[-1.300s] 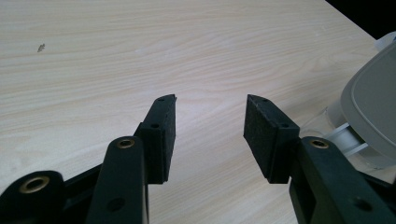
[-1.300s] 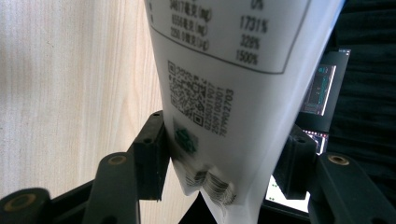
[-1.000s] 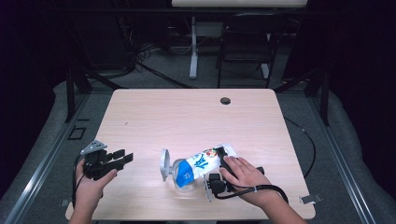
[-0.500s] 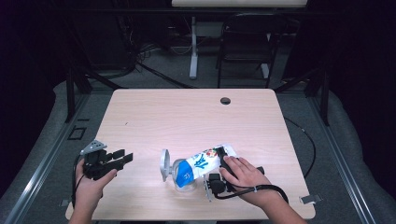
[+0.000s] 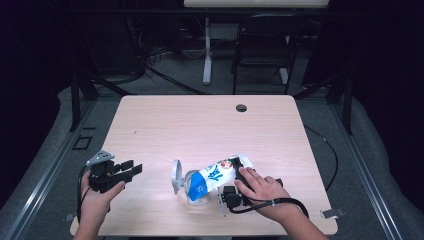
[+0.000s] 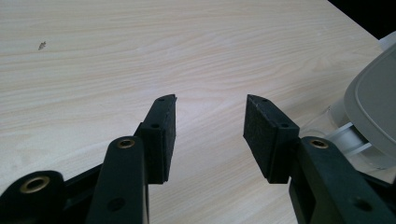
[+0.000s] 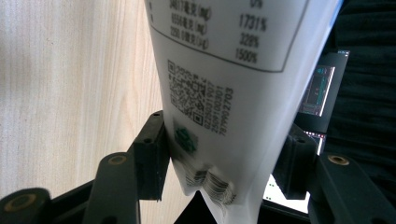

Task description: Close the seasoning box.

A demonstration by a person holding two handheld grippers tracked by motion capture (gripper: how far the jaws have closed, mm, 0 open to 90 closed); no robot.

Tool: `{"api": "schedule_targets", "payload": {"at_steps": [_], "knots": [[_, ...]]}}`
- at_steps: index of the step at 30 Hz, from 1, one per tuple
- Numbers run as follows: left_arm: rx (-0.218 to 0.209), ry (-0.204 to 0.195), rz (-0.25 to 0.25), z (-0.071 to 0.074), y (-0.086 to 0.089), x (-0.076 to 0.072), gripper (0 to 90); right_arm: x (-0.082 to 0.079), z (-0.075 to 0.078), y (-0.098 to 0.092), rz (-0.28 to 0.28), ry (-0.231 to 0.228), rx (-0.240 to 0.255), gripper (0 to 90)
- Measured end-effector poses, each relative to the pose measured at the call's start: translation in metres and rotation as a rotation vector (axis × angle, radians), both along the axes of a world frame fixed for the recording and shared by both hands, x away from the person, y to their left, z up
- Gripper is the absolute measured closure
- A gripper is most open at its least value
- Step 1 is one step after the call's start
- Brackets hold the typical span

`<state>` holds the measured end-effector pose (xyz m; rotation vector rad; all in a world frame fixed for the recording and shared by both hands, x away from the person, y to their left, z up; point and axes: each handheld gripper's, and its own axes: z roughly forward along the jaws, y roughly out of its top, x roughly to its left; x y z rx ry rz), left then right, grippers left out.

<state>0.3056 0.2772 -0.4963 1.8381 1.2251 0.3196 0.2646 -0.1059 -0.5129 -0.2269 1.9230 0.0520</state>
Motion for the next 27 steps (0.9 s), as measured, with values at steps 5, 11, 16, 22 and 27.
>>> {"api": "schedule_targets", "payload": {"at_steps": [5, 11, 16, 22, 27], "knots": [[0.0, -0.002, 0.0, 0.0001, -0.0001, 0.0, 54.2, -0.0003, 0.0002, 0.0003, -0.002, -0.002, -0.004, 45.6], [-0.001, -0.004, 0.0, -0.0001, 0.0003, 0.0, 54.1, -0.0013, 0.0013, 0.0012, -0.014, -0.007, -0.02, 45.6], [-0.002, -0.002, 0.002, -0.0006, 0.0004, 0.0001, 54.1, -0.0005, 0.0003, 0.0013, -0.009, 0.0, -0.006, 45.6], [-0.002, -0.005, 0.004, -0.0008, 0.0006, 0.0003, 54.1, -0.0012, 0.0012, 0.0018, -0.014, -0.004, -0.021, 45.6], [-0.001, -0.003, 0.003, -0.0004, 0.0011, 0.0001, 54.1, -0.0007, 0.0005, 0.0014, -0.007, -0.002, -0.012, 45.6]]}}
